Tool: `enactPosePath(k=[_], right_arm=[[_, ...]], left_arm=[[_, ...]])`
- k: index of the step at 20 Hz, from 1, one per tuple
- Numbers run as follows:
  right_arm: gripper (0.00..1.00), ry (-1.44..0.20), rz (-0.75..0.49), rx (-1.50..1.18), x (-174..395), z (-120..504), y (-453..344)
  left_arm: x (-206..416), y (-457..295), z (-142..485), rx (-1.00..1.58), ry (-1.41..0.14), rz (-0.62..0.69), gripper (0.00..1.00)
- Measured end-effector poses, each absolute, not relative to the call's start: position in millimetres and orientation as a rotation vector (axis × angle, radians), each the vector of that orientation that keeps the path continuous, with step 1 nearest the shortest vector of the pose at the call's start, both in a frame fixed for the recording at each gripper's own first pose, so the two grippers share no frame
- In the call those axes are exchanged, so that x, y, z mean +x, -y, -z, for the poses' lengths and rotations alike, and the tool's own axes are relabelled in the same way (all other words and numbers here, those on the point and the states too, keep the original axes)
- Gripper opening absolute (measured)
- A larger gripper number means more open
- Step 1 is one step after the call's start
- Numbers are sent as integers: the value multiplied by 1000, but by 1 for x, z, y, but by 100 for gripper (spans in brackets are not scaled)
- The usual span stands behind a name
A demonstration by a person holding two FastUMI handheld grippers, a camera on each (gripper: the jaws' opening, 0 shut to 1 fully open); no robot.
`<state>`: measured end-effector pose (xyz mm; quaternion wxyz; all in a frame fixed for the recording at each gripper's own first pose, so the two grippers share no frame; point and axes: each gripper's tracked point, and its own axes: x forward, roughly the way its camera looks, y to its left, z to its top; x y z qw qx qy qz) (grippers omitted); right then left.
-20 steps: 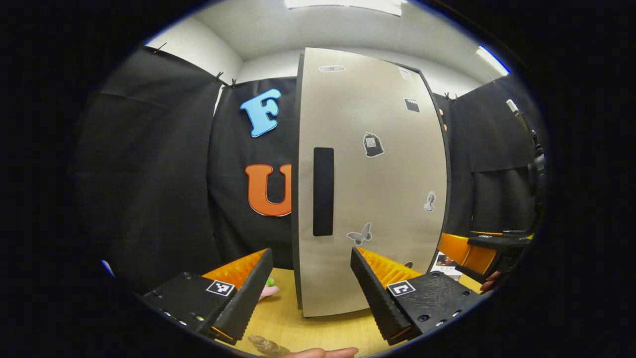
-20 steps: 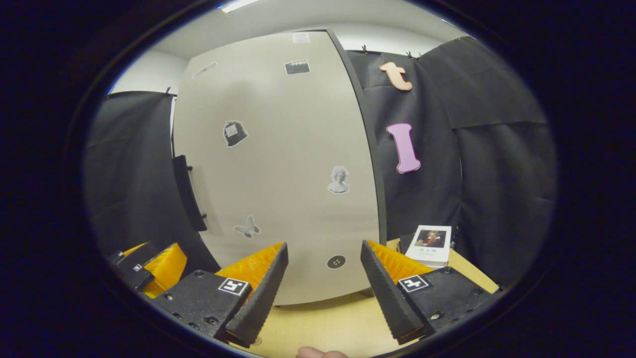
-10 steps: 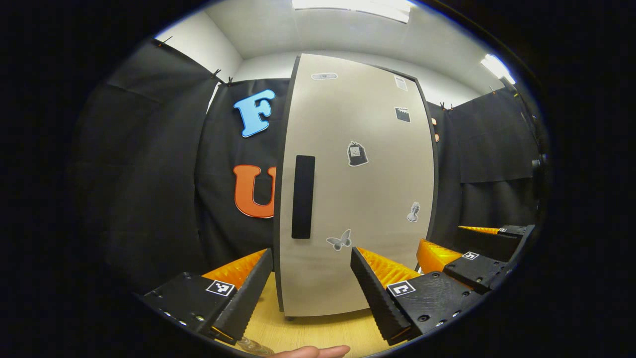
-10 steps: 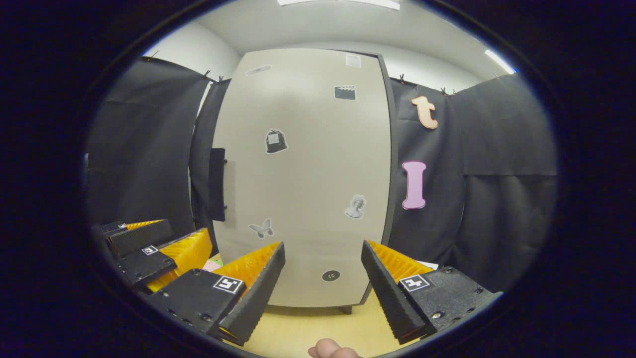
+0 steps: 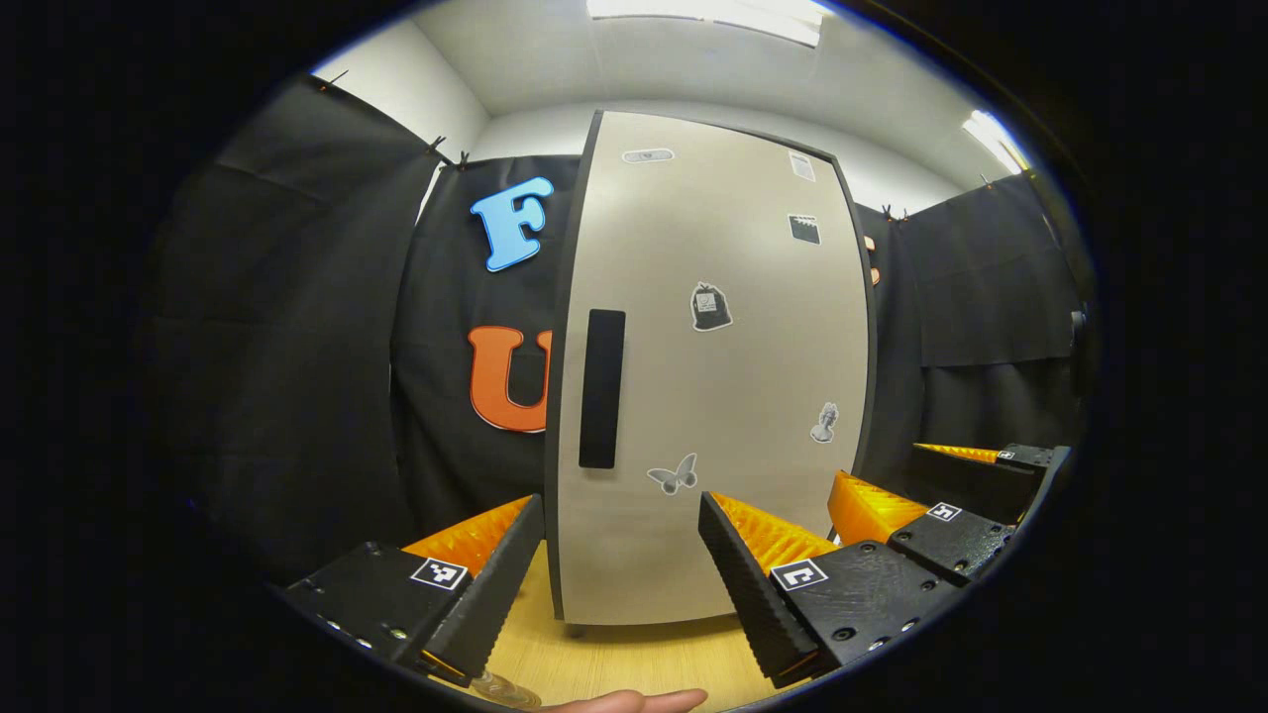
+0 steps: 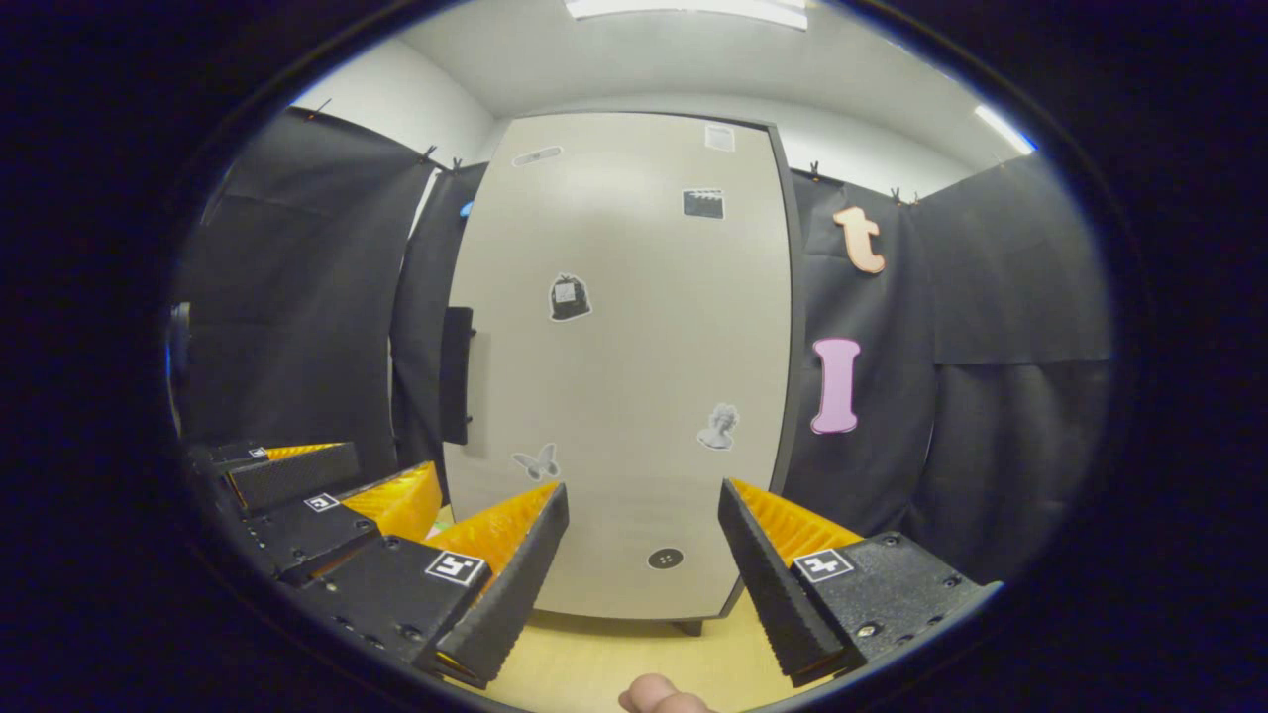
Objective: Open the cabinet door with the right hand, grasp the bottle in the cabinet with the left hand and place it on the coaster, then close the cabinet door with the right hand.
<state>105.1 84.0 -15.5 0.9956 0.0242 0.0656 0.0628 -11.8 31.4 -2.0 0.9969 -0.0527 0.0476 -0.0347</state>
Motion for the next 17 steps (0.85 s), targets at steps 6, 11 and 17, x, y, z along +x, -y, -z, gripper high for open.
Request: enactPosePath(k=[6,11,17], right_arm=[[96,-159,-150,63,104,21,-86],[96,-155,-167,81,99,21,-87],[96,-154,-180,98,95,24,-84]], left_arm=[[-14,-33,2,-98,-97,68,95],[-15,-29,2,-107,-102,80,95],[-17,-23,2,-108,-105,97,95]])
